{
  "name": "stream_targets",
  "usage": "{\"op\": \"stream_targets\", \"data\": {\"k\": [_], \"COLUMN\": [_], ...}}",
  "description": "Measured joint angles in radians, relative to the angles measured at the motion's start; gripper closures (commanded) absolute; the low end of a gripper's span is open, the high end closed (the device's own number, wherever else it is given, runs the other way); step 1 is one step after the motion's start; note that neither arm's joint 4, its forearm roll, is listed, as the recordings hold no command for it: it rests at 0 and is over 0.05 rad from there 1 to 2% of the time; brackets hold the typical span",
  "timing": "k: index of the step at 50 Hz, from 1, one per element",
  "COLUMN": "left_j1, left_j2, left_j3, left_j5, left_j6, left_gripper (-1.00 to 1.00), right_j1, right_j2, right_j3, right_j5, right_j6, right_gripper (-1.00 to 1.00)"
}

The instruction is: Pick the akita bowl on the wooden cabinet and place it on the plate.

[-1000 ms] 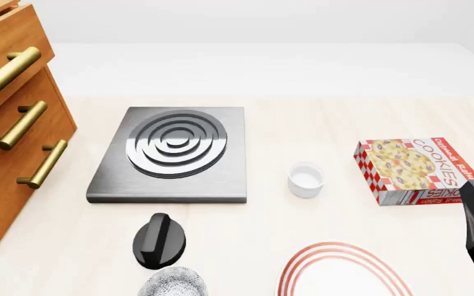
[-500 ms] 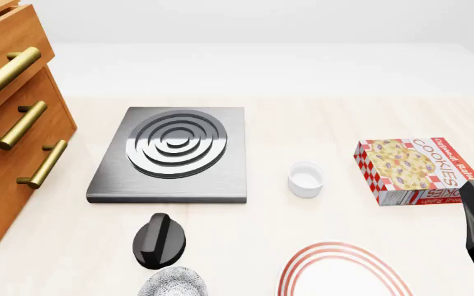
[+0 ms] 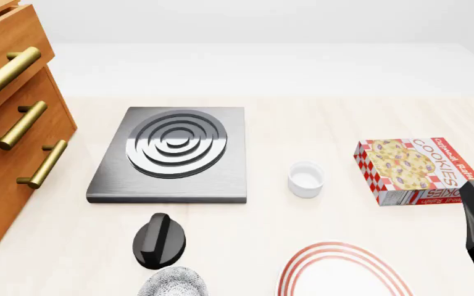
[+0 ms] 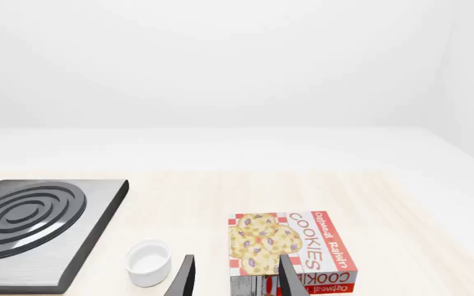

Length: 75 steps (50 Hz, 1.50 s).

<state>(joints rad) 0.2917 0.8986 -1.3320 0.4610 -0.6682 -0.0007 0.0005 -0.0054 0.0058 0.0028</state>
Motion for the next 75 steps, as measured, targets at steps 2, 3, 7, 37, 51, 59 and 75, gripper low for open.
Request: {"op": "stream_targets", "data": {"k": [2, 3, 7, 37, 51, 59, 75], "left_j1": [-0.010, -0.015, -0.034, -0.161, -0.221, -0.254, -0.312], "left_j2": [-0.003, -0.004, -0.007, -0.016, -0.034, -0.045, -0.066], "left_j3": [-0.007, -0.011, -0.023, -0.039, -0.014, 0.001, 0.042], "left_j5": [0.008, 0.012, 0.025, 0.052, 0.060, 0.064, 0.065], "left_j6": [0.007, 0.011, 0.025, 0.108, 0.147, 0.167, 0.197], "left_gripper": [1.00, 1.00, 1.00, 1.00, 1.00, 1.00, 1.00], "right_j1": [0.000, 0.000, 0.000, 0.000, 0.000, 0.000, 0.000], "right_j2": [0.000, 0.000, 0.000, 0.000, 0.000, 0.000, 0.000], "right_j3": [0.000, 0.000, 0.000, 0.000, 0.000, 0.000, 0.000], "right_j5": [0.000, 0.000, 0.000, 0.000, 0.000, 0.000, 0.000], "right_j6": [0.000, 0.000, 0.000, 0.000, 0.000, 0.000, 0.000], "right_gripper": [-1.00, -1.00, -1.00, -1.00, -1.00, -1.00, -1.00]}}
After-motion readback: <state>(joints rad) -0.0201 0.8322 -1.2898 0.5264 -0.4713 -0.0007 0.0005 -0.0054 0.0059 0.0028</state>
